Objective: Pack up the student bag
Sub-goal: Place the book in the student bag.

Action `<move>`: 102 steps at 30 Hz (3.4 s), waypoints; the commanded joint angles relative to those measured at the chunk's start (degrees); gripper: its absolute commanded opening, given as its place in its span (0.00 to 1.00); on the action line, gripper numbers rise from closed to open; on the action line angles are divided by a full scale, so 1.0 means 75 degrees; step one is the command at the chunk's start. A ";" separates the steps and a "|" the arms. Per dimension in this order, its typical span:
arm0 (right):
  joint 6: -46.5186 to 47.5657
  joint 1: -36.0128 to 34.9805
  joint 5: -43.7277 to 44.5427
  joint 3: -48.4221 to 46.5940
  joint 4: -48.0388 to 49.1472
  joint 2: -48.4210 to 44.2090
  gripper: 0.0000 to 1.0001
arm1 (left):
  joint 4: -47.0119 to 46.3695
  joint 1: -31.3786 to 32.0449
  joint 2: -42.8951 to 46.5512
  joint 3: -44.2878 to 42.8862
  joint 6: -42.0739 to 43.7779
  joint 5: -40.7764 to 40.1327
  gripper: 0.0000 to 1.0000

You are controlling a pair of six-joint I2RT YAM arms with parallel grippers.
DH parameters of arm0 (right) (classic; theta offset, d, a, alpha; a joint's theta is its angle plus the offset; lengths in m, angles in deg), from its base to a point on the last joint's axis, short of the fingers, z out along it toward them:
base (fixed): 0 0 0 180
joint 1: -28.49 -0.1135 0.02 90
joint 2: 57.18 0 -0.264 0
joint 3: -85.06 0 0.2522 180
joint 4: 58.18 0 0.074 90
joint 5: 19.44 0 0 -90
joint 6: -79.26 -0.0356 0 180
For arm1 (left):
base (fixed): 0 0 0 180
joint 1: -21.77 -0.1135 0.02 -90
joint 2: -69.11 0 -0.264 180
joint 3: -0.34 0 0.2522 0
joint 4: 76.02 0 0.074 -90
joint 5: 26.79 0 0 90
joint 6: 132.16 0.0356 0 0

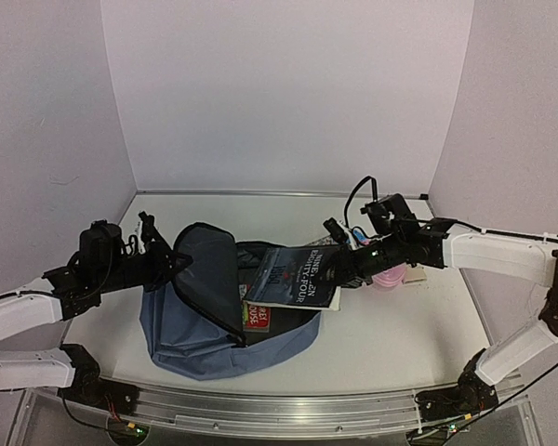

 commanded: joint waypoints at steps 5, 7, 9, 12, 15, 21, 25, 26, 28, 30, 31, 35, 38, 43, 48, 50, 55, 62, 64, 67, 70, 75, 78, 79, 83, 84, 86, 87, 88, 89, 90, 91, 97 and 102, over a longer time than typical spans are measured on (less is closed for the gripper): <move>-0.0209 -0.0195 -0.0839 -0.0115 0.2068 0.0729 0.00 | -0.0287 -0.0029 0.0673 0.0197 0.0637 0.0585 0.00; -0.0243 -0.0336 -0.0931 -0.0148 0.2305 0.0994 0.00 | -0.0303 -0.0030 0.0725 0.0186 0.0671 0.0593 0.00; -0.0238 -0.0431 -0.1065 -0.0179 0.2391 0.1332 0.00 | -0.0316 -0.0031 0.0692 0.0163 0.0702 0.0617 0.00; -0.0363 -0.0447 -0.0888 -0.0214 0.2368 0.1835 0.00 | -0.0389 -0.0029 0.0566 0.0135 0.0733 0.0672 0.00; -0.0515 -0.0445 -0.0568 -0.0316 0.2187 0.2242 0.00 | -0.0403 -0.0030 0.0489 0.0084 0.0755 0.0760 0.00; -0.0745 -0.0583 -0.0845 -0.0674 0.2244 0.2687 0.00 | -0.0462 -0.0027 0.0398 -0.0072 0.0860 0.0878 0.00; -0.0898 -0.0654 -0.0973 -0.1109 0.2263 0.3070 0.00 | -0.0557 -0.0029 0.0132 -0.0272 0.0961 0.1057 0.00; -0.0925 -0.0671 -0.1018 -0.1218 0.2264 0.3196 0.00 | -0.0604 -0.0030 0.0064 -0.0327 0.0984 0.1094 0.00; -0.0961 -0.0724 -0.1184 -0.1426 0.2273 0.3532 0.00 | -0.0693 -0.0030 -0.0082 -0.0416 0.1015 0.1165 0.00; -0.1003 -0.0865 -0.1317 -0.1734 0.2267 0.3814 0.00 | -0.0805 -0.0030 -0.0231 -0.0483 0.1034 0.1249 0.00; -0.0998 -0.0955 -0.1405 -0.1917 0.2264 0.3938 0.00 | -0.0872 -0.0030 -0.0308 -0.0501 0.1038 0.1283 0.00; -0.1032 -0.1237 -0.1553 -0.2574 0.2250 0.4567 0.00 | -0.1145 -0.0029 -0.0565 -0.0546 0.1005 0.1381 0.00; -0.1100 -0.1336 -0.1684 -0.2919 0.2249 0.4911 0.00 | -0.1267 -0.0024 -0.0672 -0.0602 0.1004 0.1426 0.00; -0.1438 -0.1409 -0.1731 -0.3012 0.2669 0.4708 0.00 | -0.1156 -0.0025 -0.0555 -0.0692 0.1092 0.1305 0.00; -0.2681 -0.1406 -0.2167 -0.2702 0.4175 0.4014 0.00 | -0.0126 -0.0029 0.0157 -0.1045 0.1469 0.0934 0.00; -0.3172 -0.1406 -0.2362 -0.2617 0.4736 0.3857 0.00 | 0.0241 -0.0030 0.0432 -0.1162 0.1597 0.0858 0.00; -0.4154 -0.1414 -0.2638 -0.2279 0.6203 0.3689 0.00 | 0.0792 -0.0030 0.0710 -0.1331 0.1755 0.0822 0.00; -0.3586 -0.1612 -0.2177 -0.2470 0.5804 0.4487 0.00 | 0.0388 -0.0029 0.0440 -0.1268 0.1675 0.1010 0.00; -0.3449 -0.1686 -0.2037 -0.2641 0.5662 0.4793 0.00 | 0.0276 -0.0030 0.0299 -0.1269 0.1652 0.1113 0.00; -0.3387 -0.1781 -0.1910 -0.2845 0.5618 0.5138 0.00 | 0.0026 -0.0030 0.0107 -0.1288 0.1617 0.1239 0.00; -0.3288 -0.1919 -0.1721 -0.3062 0.5566 0.5332 0.00 | -0.0124 -0.0030 0.0010 -0.1278 0.1587 0.1319 0.00; -0.2720 -0.2152 -0.1021 -0.3746 0.4587 0.5704 0.00 | -0.0332 -0.0030 -0.0080 -0.1174 0.1519 0.1377 0.00; -0.2553 -0.2284 -0.0709 -0.4158 0.4165 0.6101 0.00 | -0.0475 -0.0028 -0.0141 -0.1125 0.1471 0.1403 0.00; -0.2572 -0.2306 -0.0660 -0.4275 0.4107 0.6254 0.00 | -0.0513 -0.0025 -0.0158 -0.1114 0.1459 0.1411 0.00; -0.2561 -0.2385 -0.0470 -0.4720 0.3863 0.6700 0.01 | -0.0639 -0.0029 -0.0223 -0.1080 0.1420 0.1449 0.00; -0.2570 -0.2392 -0.0418 -0.4817 0.3834 0.6766 0.04 | -0.0658 -0.0028 -0.0239 -0.1068 0.1418 0.1462 0.00; -0.2564 -0.2405 -0.0279 -0.4961 0.3760 0.6813 0.14 | -0.0664 -0.0028 -0.0234 -0.1040 0.1405 0.1458 0.00; -0.2545 -0.2409 -0.0182 -0.4967 0.3748 0.6798 0.20 | -0.0651 -0.0030 -0.0216 -0.1025 0.1391 0.1428 0.00; -0.2513 -0.2414 -0.0042 -0.4929 0.3699 0.6711 0.28 | -0.0616 -0.0030 -0.0152 -0.0997 0.1391 0.1354 0.00; -0.2461 -0.2414 0.0102 -0.4870 0.3657 0.6621 0.33 | -0.0575 -0.0030 -0.0069 -0.0950 0.1383 0.1256 0.00; -0.2420 -0.2414 0.0215 -0.4817 0.3608 0.6539 0.40 | -0.0513 -0.0030 0.0046 -0.0895 0.1380 0.1136 0.00; -0.2374 -0.2414 0.0324 -0.4765 0.3548 0.6452 0.45 | -0.0430 -0.0030 0.0169 -0.0836 0.1374 0.0971 0.00; -0.2044 -0.2413 0.1005 -0.4450 0.3059 0.5793 0.61 | 0.0946 -0.0032 0.0686 -0.0685 0.1122 -0.0182 0.00; -0.1706 -0.2412 0.1644 -0.4304 0.2455 0.5103 0.66 | 0.2435 -0.0040 0.0864 -0.0858 0.0777 -0.1388 0.00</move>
